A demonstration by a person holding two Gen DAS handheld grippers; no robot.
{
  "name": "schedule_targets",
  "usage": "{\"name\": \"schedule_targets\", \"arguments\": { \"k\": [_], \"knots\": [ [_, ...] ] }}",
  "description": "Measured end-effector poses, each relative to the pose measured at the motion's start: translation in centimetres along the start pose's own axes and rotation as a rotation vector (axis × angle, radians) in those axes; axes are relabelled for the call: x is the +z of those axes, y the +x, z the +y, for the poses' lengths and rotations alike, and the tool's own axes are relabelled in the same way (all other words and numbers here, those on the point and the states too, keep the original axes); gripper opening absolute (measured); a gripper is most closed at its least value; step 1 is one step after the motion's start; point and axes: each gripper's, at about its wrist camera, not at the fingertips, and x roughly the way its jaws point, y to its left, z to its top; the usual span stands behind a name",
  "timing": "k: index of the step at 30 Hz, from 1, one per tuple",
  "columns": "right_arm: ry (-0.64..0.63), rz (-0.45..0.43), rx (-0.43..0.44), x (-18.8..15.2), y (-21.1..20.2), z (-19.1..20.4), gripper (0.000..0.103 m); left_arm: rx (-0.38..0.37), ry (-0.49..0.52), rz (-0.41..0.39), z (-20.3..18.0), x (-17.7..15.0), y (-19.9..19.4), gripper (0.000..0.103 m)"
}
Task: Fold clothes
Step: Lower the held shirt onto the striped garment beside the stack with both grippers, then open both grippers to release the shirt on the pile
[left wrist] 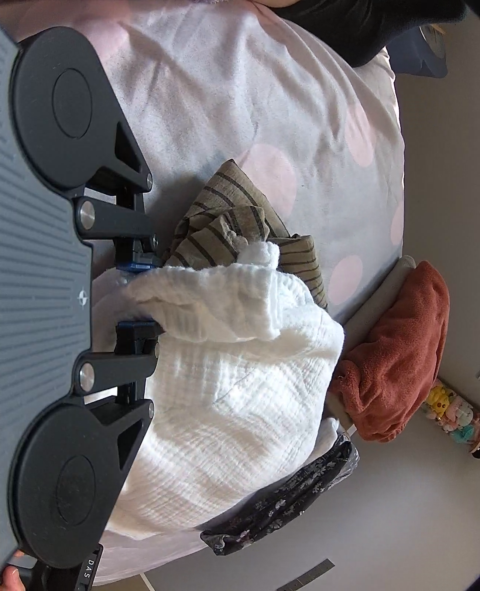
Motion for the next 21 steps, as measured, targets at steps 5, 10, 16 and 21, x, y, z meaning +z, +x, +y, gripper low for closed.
{"name": "schedule_targets", "arguments": {
  "k": [5,10,16,21],
  "knots": [
    [-0.054,-0.024,-0.035,0.3,-0.5,0.2,0.038,0.021,0.023,0.027,-0.2,0.2,-1.8,0.039],
    [-0.209,-0.088,-0.064,1.0,-2.4,2.9,0.037,0.031,0.061,0.029,-0.8,0.2,-5.7,0.041],
    [-0.394,-0.164,-0.098,2.0,-4.8,6.0,0.024,-0.096,0.228,-0.047,-5.6,2.5,-7.3,0.028],
    [-0.536,-0.196,-0.105,2.0,-3.9,9.2,0.023,-0.166,0.391,-0.075,-11.1,5.2,-4.4,0.022]
  ]
}}
